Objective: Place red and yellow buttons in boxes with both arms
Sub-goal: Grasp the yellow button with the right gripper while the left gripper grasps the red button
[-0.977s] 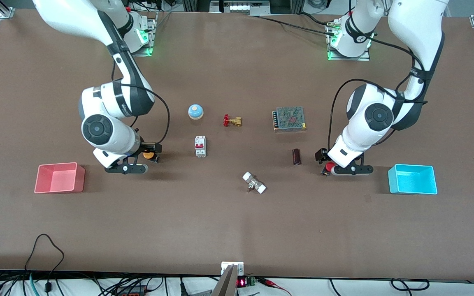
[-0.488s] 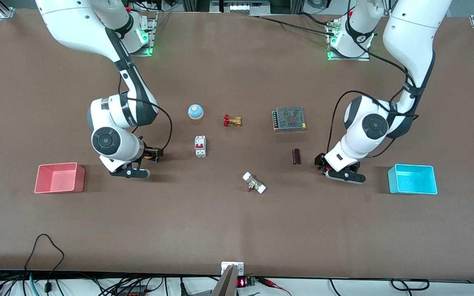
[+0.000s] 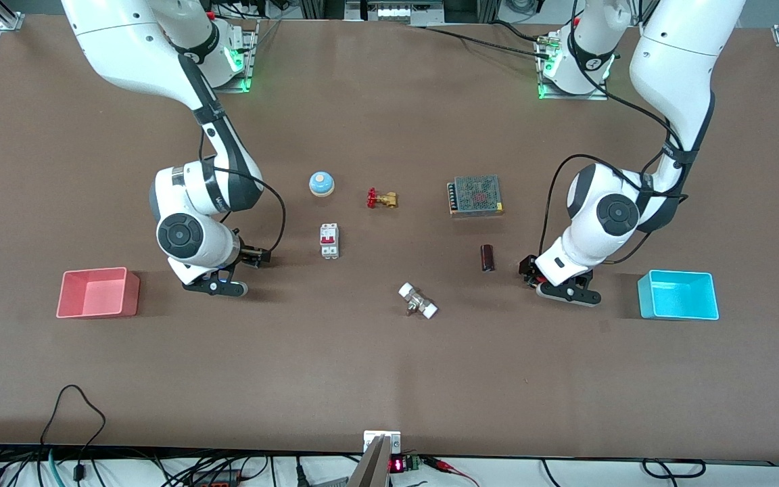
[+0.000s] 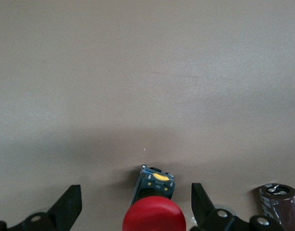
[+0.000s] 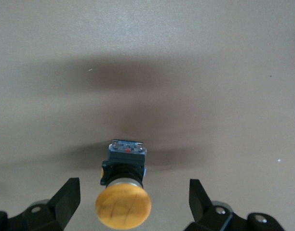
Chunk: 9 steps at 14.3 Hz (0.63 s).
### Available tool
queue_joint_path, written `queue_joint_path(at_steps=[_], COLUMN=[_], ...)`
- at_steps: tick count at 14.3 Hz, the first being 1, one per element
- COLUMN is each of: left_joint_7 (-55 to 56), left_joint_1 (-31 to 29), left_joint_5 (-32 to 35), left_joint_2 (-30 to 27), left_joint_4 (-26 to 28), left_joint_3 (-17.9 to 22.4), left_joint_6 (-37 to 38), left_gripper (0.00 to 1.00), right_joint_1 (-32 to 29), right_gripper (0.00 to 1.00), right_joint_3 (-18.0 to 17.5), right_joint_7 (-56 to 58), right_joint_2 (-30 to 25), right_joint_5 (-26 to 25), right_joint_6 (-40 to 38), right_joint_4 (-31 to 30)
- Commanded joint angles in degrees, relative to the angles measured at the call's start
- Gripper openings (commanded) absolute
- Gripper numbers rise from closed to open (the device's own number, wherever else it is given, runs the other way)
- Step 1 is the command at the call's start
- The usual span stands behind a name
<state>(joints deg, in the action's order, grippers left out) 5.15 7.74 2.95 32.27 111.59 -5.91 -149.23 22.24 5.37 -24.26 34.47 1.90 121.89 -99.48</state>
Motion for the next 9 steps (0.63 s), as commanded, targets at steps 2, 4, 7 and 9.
queue_joint_path(at_steps=[2, 4, 7, 9], left_joint_7=[-0.84, -0.84, -0.93, -1.10], left_joint_1=[0.43, 0.60, 0.52, 0.52], left_joint_5=[1.01, 1.01, 1.01, 1.01], left_joint_2=[1.30, 1.39, 1.74, 1.74], left_joint_4=[-1.37, -1.29, -1.28, -1.20], left_joint_3=[-0.07, -0.07, -0.07, -0.07], left_joint_6=[0.17, 0.26, 0.26, 0.35], left_gripper=[1.00, 1.00, 0.93, 0.74], right_joint_1=[0.18, 0.35, 0.18, 0.18], right_gripper=[1.00, 0.90, 0.68, 0.59], right_joint_3=[-0.01, -0.01, -0.01, -0.01], right_joint_7=[-2.29, -2.29, -2.29, -2.29], right_joint_2=[0.95, 1.04, 1.04, 1.04], right_joint_5=[0.57, 0.57, 0.57, 0.65], right_joint_6=[0.37, 0.19, 0.19, 0.19], right_joint_4=[0.69, 0.60, 0.60, 0.60])
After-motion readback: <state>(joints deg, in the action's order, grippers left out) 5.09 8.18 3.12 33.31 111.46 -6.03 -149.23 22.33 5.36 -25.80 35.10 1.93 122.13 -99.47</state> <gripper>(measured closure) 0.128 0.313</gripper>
